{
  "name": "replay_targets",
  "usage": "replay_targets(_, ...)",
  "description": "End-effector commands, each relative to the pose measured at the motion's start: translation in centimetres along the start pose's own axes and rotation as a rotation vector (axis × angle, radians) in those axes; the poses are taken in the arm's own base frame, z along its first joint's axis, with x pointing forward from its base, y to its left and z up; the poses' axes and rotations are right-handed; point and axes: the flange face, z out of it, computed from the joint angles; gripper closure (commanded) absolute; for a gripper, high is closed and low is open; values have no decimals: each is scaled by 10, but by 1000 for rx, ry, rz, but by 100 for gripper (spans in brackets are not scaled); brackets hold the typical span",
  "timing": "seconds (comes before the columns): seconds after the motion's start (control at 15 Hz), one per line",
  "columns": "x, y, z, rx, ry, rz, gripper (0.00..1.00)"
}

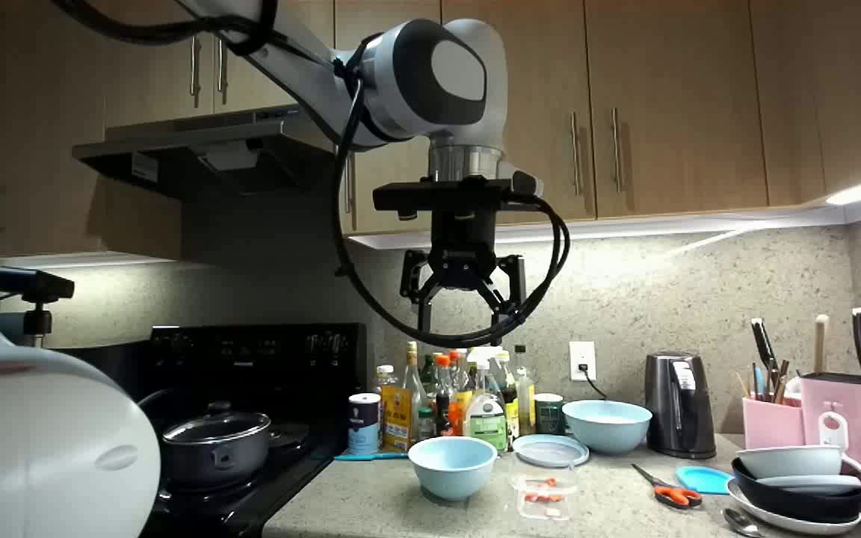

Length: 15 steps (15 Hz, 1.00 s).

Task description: Pour the contents from the clear bowl into the blue bowl

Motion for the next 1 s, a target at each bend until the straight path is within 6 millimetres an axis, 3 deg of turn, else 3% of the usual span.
replay_targets(0.0, 0, 0, -1, 0, -1, 0, 0)
replay_targets(0.13, 0, 0, -1, 0, -1, 0, 0)
replay_targets(0.4, 26, 8, 9, -43, -39, -28, 0)
replay_targets(0.93, 121, 37, 54, -82, -230, -134, 0)
